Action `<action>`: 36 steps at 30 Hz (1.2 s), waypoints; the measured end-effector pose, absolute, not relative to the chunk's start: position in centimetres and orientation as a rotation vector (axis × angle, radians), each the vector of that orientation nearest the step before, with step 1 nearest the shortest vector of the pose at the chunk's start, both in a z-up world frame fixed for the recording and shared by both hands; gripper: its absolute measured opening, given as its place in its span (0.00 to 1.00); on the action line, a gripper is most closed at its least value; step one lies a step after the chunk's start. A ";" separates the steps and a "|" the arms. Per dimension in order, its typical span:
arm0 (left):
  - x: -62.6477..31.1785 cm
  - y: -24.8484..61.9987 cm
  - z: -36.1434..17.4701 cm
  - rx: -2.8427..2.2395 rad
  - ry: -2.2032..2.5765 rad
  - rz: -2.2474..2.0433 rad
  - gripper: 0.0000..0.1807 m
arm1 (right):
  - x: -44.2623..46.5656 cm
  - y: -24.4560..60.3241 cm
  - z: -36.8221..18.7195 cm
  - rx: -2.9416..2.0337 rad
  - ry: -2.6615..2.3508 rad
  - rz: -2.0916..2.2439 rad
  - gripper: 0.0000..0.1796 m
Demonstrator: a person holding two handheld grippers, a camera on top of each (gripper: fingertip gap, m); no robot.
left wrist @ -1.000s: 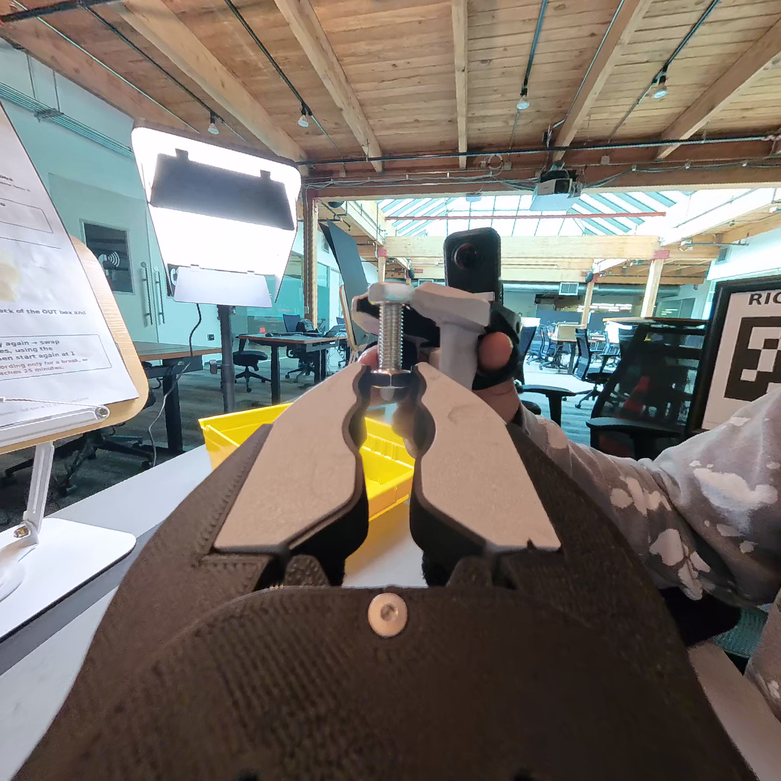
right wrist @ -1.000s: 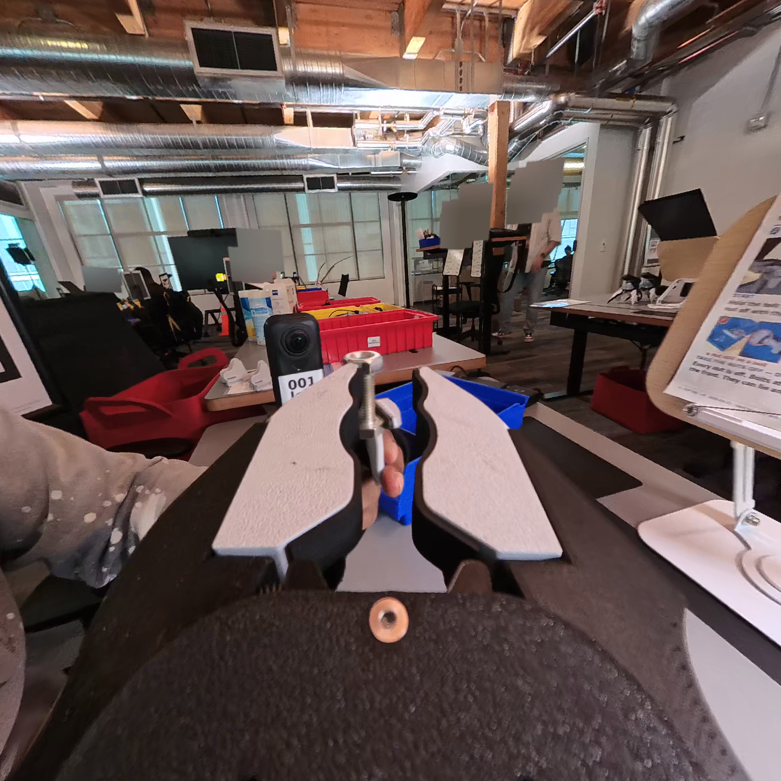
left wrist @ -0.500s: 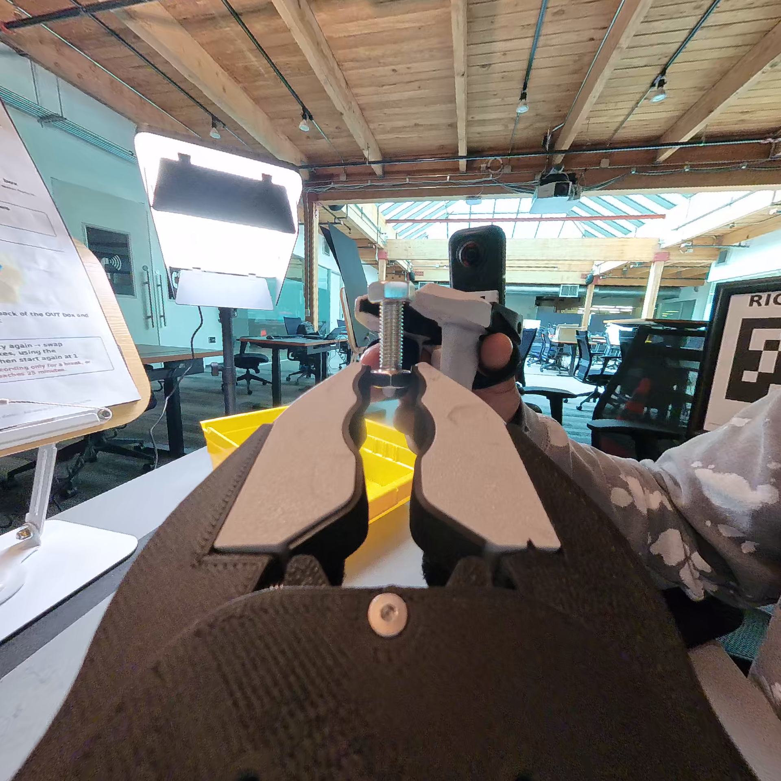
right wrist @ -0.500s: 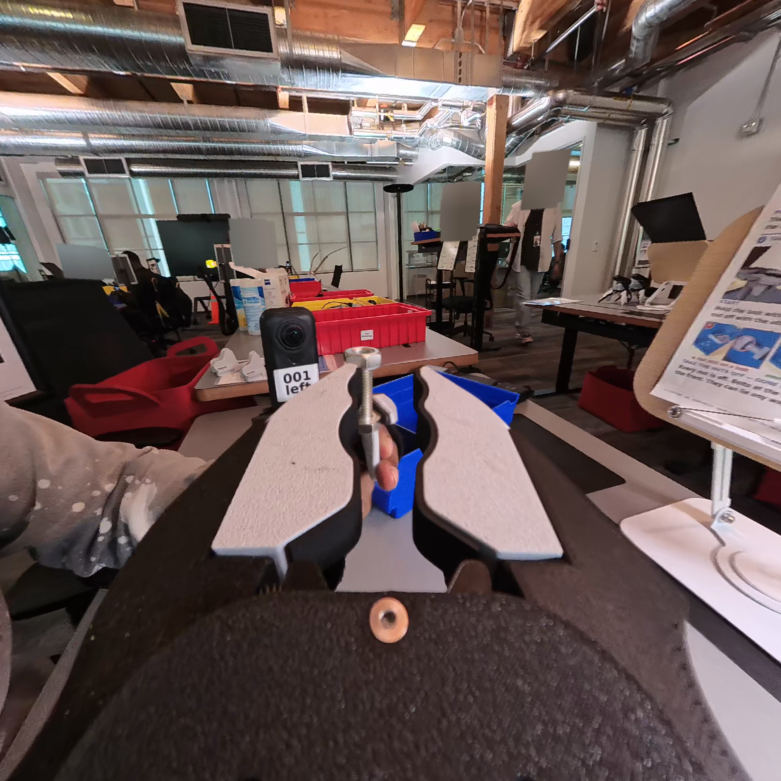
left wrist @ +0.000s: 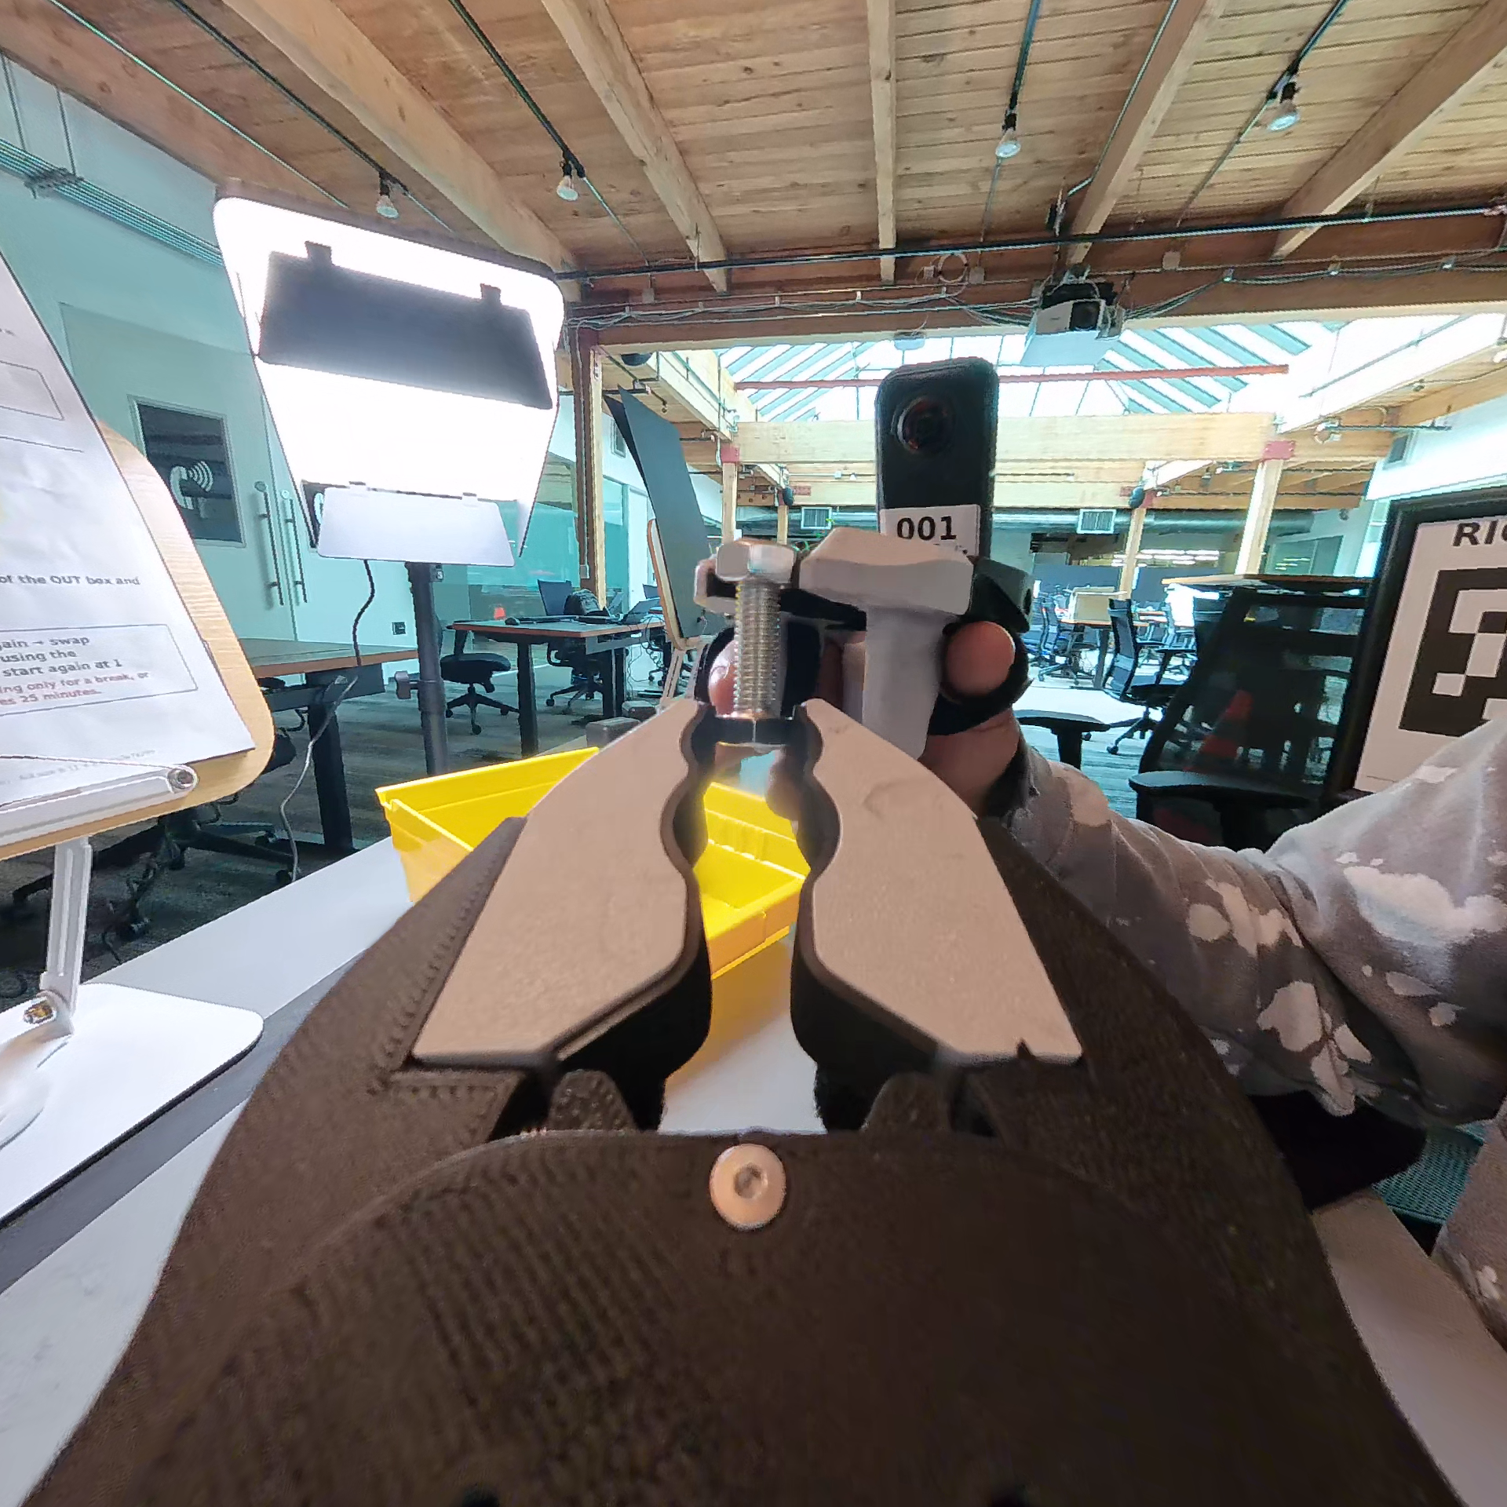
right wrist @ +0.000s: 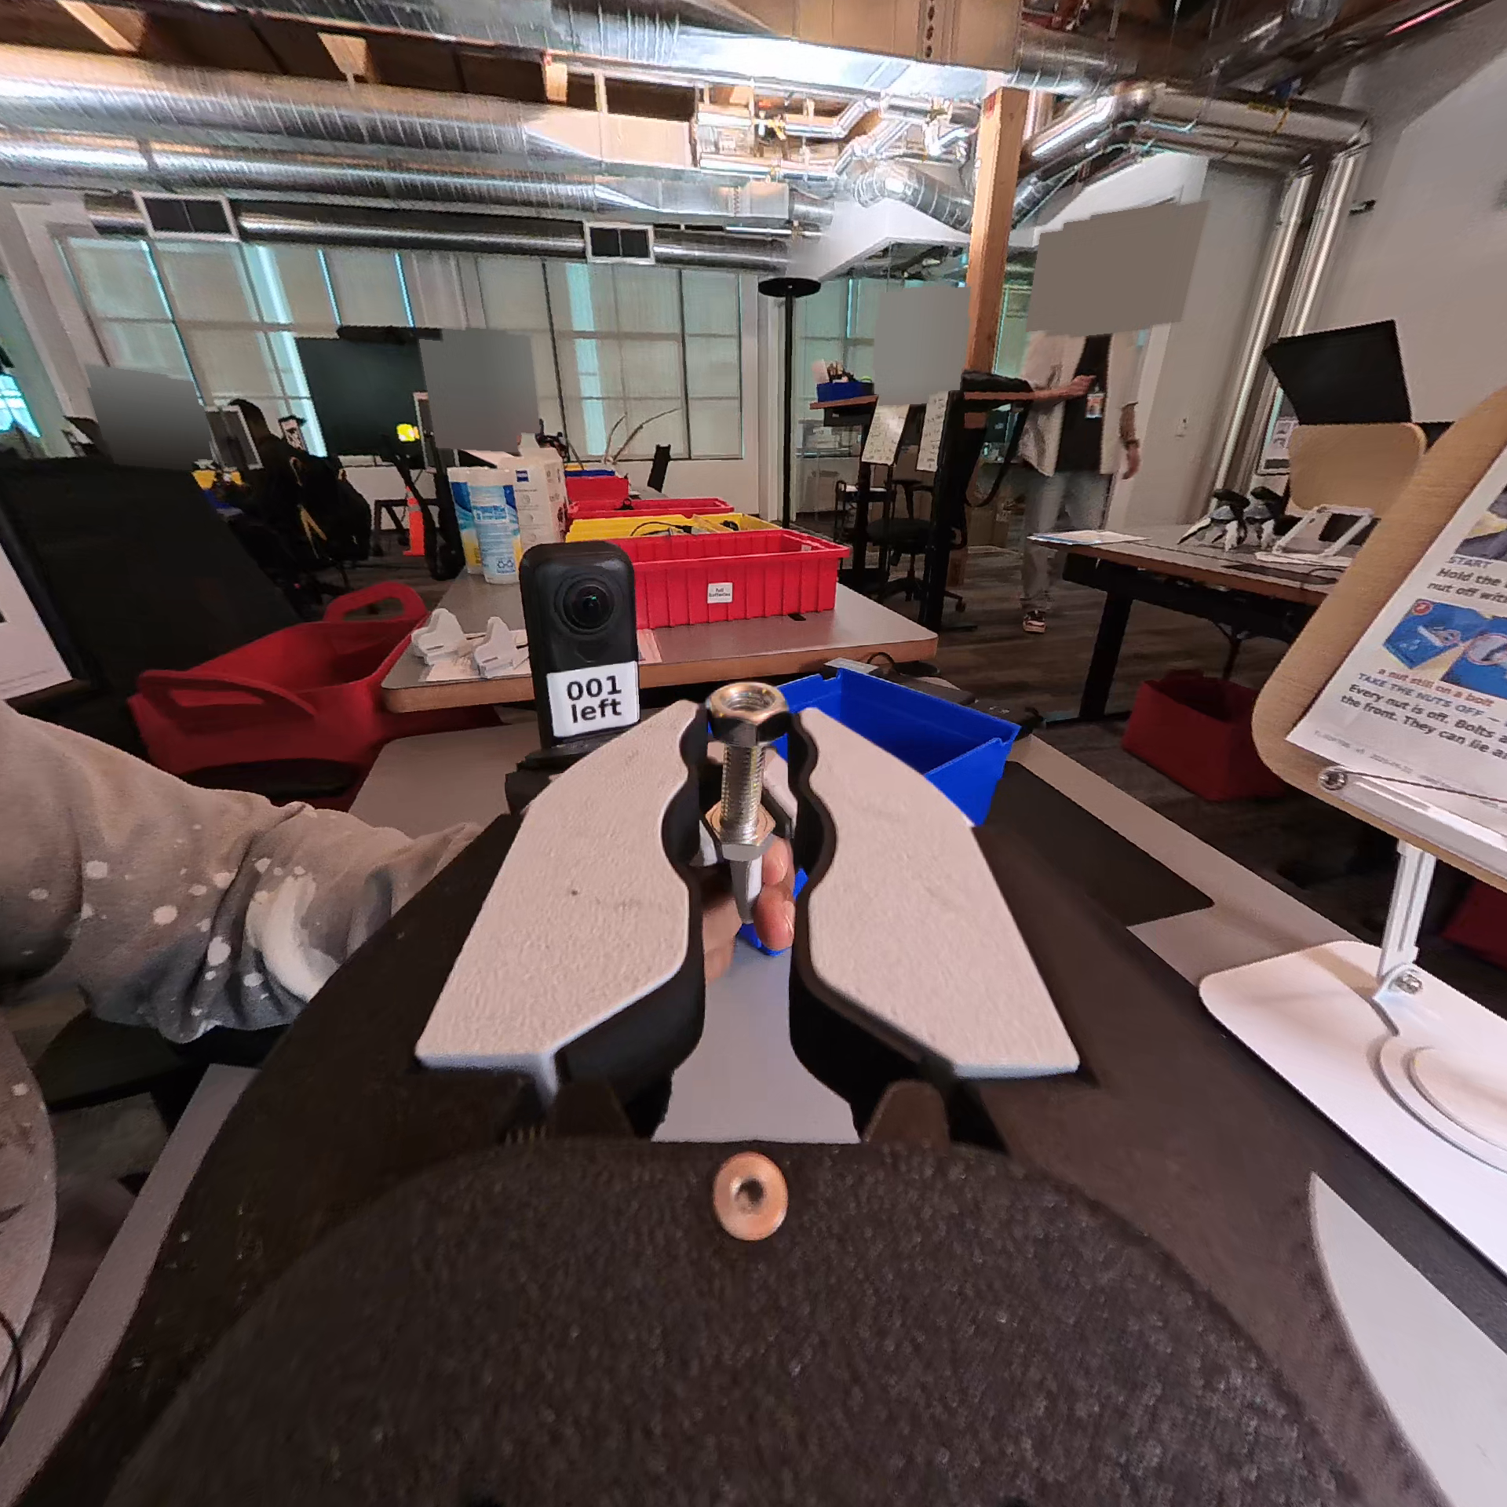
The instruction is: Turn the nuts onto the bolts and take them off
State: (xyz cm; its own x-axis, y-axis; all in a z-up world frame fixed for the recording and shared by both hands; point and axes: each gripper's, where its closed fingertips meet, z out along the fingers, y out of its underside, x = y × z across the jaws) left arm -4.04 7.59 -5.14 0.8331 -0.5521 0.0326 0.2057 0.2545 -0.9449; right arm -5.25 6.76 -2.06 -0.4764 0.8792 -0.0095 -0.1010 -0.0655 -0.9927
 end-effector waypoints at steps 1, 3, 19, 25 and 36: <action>-3.9 7.5 -5.1 -1.210 0.343 -0.535 0.10 | -5.1 6.8 -2.0 -0.860 -1.462 1.650 0.10; -3.8 7.6 -5.4 -1.222 0.354 -0.559 0.10 | -4.3 6.8 -1.3 -0.805 -1.439 1.710 0.10; -5.3 8.4 -6.4 -1.258 0.291 -0.586 0.10 | -2.1 33.4 -18.5 -1.710 -1.324 0.582 0.10; -5.8 8.3 -6.3 -1.269 0.290 -0.557 0.10 | -1.0 35.6 -27.2 -1.916 -1.598 0.335 0.10; -6.8 10.0 -8.8 -1.407 0.258 -0.521 0.10 | 0.1 35.4 -23.1 -1.858 -1.540 0.407 0.18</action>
